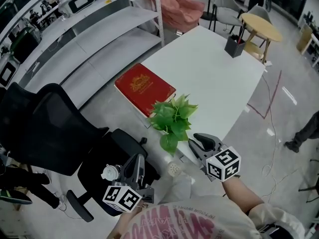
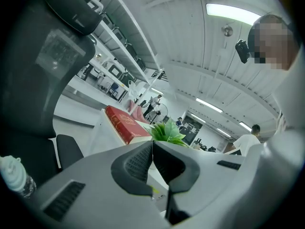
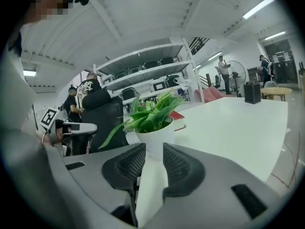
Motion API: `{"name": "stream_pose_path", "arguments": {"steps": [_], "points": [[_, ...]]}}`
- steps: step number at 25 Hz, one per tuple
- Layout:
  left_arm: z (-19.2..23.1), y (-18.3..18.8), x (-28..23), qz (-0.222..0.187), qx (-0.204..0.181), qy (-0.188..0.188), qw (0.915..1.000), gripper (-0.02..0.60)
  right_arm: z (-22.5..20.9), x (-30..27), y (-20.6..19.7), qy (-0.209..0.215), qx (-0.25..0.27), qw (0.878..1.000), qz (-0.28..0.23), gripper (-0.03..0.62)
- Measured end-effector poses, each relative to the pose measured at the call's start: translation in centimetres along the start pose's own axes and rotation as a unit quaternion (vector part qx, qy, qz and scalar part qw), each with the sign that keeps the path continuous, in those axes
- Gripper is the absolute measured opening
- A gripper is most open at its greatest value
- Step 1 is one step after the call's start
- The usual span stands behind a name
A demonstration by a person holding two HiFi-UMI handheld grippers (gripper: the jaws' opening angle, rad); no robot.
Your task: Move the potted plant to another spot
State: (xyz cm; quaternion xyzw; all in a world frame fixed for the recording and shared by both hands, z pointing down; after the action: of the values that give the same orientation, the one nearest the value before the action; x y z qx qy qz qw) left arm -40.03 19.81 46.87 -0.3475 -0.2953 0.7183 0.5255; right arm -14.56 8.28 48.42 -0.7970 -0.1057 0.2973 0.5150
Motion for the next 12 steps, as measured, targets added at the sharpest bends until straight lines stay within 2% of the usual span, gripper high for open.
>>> {"name": "stream_pose_path", "arguments": {"steps": [1,5,8,12], "points": [[0.4,-0.2,-0.5,0.003,0.003,0.003,1.0,0.025,-0.3,-0.6,-0.1,0.005,0.013,1.0,0.009,0.15],[1.6,-1.1,-1.7,0.017,0.014,0.015,0.9996,0.025,-0.8,-2.8,-0.7,0.024,0.057,0.998,0.032,0.371],[2.5,-1.6,-2.4,0.027,0.014,0.024,0.9992,0.025,-1.2,-4.4,-0.5,0.035,0.073,0.996,0.038,0.462],[3.6,-2.4,-2.8,0.031,0.019,0.035,0.9987,0.025,-1.5,-6.3,0.1,0.043,0.097,0.994,0.035,0.517]]}}
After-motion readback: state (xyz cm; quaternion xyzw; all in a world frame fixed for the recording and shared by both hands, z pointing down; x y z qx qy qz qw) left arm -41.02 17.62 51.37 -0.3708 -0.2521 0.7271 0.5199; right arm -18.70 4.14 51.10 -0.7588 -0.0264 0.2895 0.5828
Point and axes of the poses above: the fingertips, and each gripper's own axes: x backward along the fingers, z to its left, y out of its top, the point moved 8 cm from there along x, backward along the fingers, and after that the axes turned 4 degrees about y, right-handed, at the moved point
